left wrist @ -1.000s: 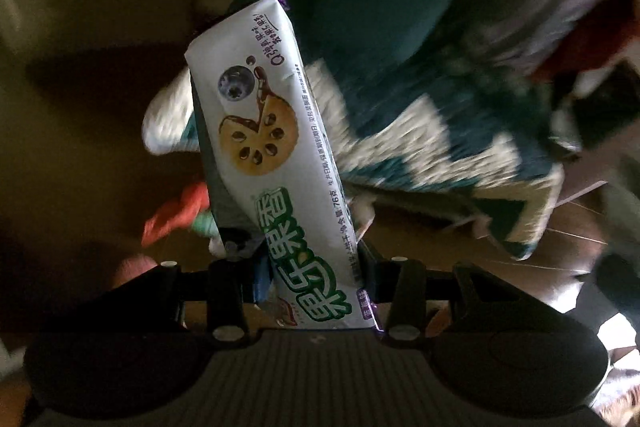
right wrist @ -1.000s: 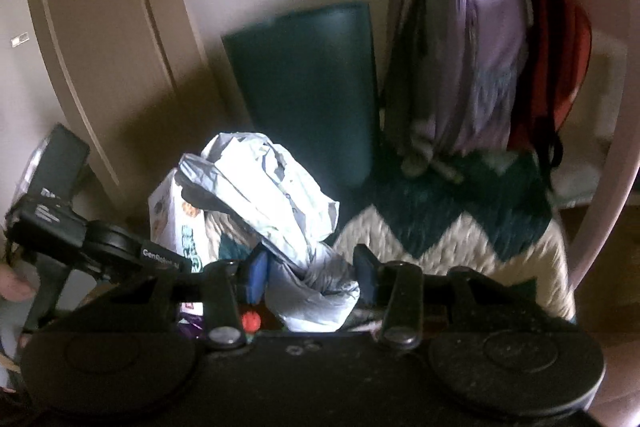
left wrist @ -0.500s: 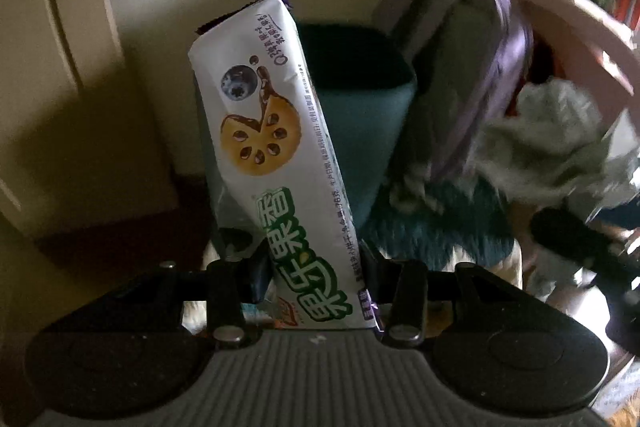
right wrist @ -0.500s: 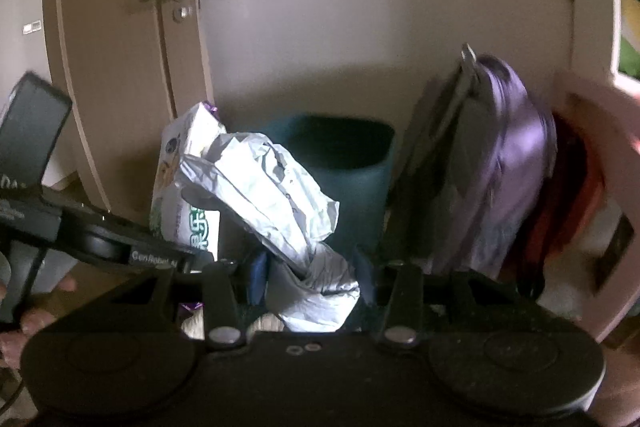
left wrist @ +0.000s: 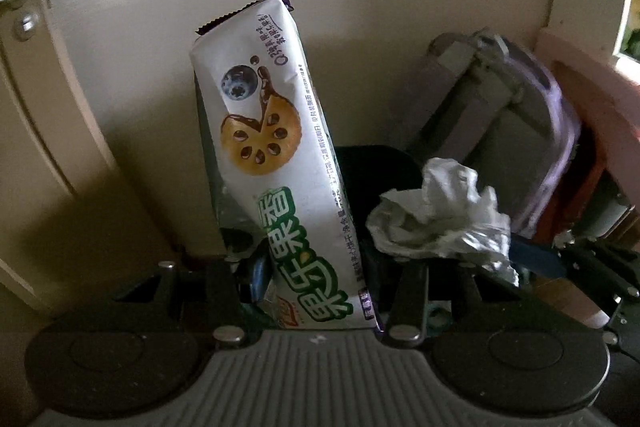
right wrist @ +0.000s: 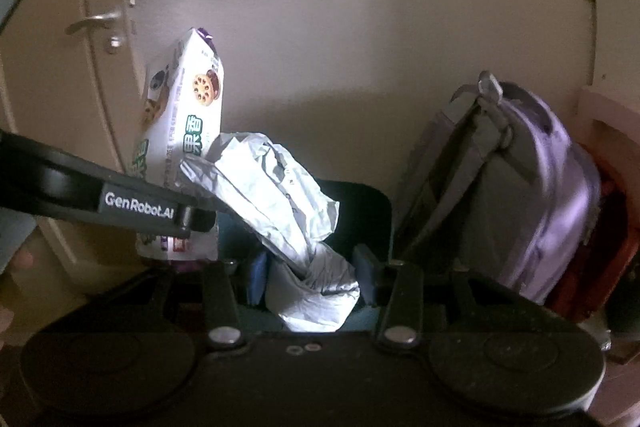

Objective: Collect trash
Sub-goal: 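Open the left tool to drop the biscuit package while the right drops the silver bag into the wastebasket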

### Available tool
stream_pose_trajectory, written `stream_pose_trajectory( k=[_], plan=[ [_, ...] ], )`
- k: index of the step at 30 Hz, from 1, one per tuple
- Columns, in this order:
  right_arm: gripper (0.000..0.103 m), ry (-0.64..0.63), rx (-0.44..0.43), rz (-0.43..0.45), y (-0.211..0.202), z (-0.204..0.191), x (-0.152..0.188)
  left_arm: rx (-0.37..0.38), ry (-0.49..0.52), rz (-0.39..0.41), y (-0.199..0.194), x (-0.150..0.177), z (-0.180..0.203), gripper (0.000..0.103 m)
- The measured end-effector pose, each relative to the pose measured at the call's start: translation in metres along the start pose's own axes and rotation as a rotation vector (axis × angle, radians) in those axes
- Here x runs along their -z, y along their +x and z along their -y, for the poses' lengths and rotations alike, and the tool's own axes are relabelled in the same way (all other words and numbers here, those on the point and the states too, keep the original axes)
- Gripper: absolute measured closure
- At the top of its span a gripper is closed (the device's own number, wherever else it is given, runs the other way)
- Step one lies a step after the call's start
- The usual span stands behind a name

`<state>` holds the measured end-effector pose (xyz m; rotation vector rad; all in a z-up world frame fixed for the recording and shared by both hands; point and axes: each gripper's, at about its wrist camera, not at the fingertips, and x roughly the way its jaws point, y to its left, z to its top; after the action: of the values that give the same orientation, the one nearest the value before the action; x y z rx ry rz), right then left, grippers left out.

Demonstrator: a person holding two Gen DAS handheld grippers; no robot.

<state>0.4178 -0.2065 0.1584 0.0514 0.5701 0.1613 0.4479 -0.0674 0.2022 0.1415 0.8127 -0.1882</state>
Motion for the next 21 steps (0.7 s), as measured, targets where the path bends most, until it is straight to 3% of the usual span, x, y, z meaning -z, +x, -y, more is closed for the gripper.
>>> stream_pose_trajectory(
  k=[11, 21],
  plan=[
    [0.059, -0.049, 0.029, -0.142, 0.103, 0.009, 0.009, 0.012, 0.008, -0.145, 0.115, -0.017, -0.003, 0.057],
    [0.057, -0.147, 0.036, -0.181, 0.117, 0.007, 0.029, 0.014, 0.012, -0.226, 0.164, 0.005, -0.004, 0.052]
  ],
)
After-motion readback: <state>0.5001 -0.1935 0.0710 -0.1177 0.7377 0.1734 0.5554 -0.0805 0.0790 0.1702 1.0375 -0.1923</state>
